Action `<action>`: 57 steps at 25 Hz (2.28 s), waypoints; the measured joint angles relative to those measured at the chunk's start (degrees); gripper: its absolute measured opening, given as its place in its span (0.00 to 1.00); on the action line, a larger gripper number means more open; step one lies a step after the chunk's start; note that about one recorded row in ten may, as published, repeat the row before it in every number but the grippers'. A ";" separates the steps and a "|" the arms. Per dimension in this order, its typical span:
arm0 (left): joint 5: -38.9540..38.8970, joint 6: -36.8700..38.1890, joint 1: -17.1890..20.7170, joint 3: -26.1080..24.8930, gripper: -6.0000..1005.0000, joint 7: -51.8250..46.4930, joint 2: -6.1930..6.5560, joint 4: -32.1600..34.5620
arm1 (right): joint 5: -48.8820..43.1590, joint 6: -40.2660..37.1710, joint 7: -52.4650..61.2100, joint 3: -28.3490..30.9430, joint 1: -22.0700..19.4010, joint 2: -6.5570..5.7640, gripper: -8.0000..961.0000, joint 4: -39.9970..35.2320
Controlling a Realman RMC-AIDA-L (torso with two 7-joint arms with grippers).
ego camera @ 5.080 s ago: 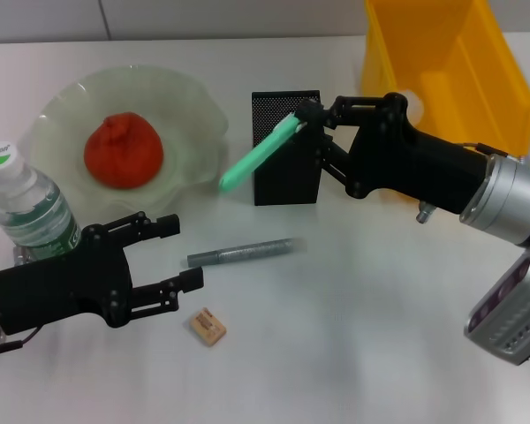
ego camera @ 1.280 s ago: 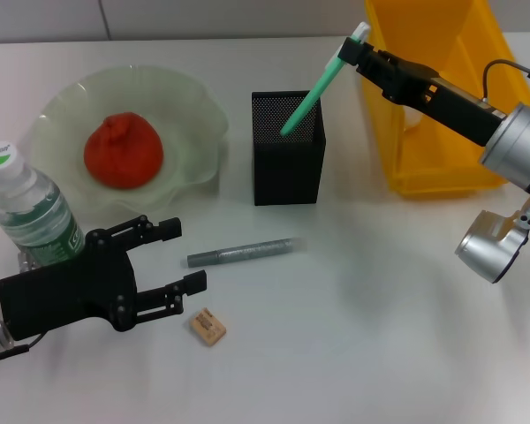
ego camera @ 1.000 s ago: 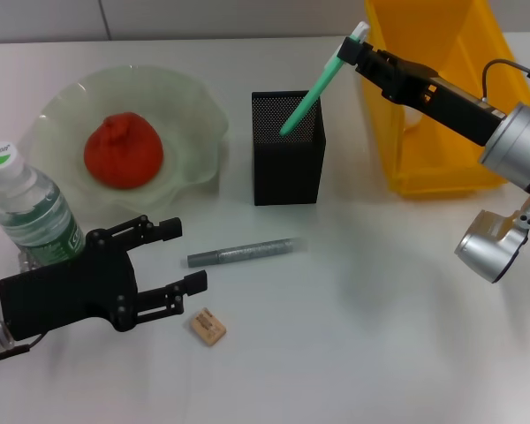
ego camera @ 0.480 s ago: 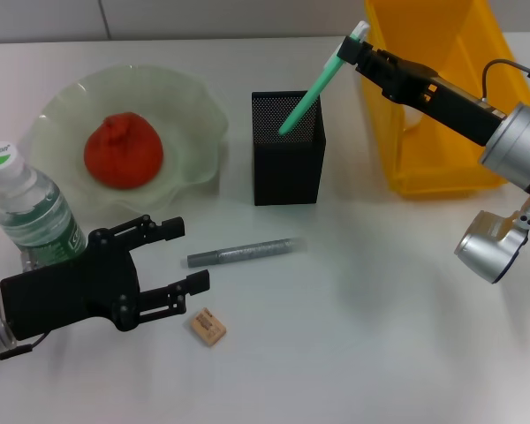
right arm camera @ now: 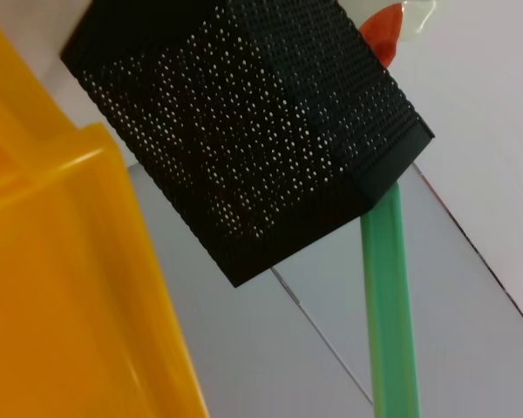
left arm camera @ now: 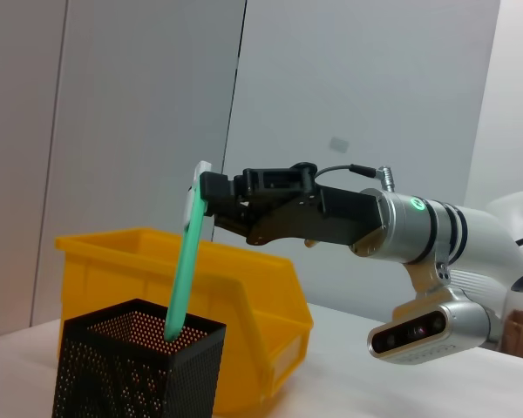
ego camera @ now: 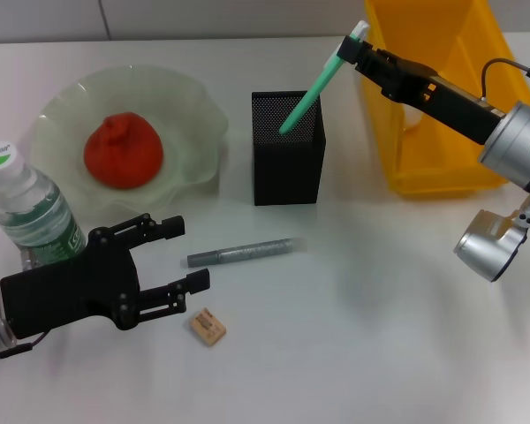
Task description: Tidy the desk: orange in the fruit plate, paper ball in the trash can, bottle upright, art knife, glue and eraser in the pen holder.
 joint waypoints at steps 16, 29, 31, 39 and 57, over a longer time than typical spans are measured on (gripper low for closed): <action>-0.01 0.09 -0.05 -0.16 0.78 0.15 0.00 0.00 | 0.24 0.66 2.03 0.53 0.67 0.00 0.32 0.75; 0.00 0.09 -0.27 -0.35 0.78 0.08 0.00 0.00 | 3.11 -2.50 5.91 -0.25 1.11 0.00 0.64 2.40; 0.00 0.09 -0.32 -0.35 0.78 0.06 0.00 0.00 | 3.12 -2.57 6.12 -0.18 1.12 0.00 0.64 2.42; 0.00 0.10 -0.45 -0.28 0.78 -0.25 0.00 0.00 | 5.45 -3.32 7.82 0.24 1.33 0.00 0.64 4.35; 0.00 0.81 -0.45 0.00 0.78 -0.54 -0.01 -0.10 | 16.61 -15.72 77.17 0.58 1.12 -0.01 0.66 8.17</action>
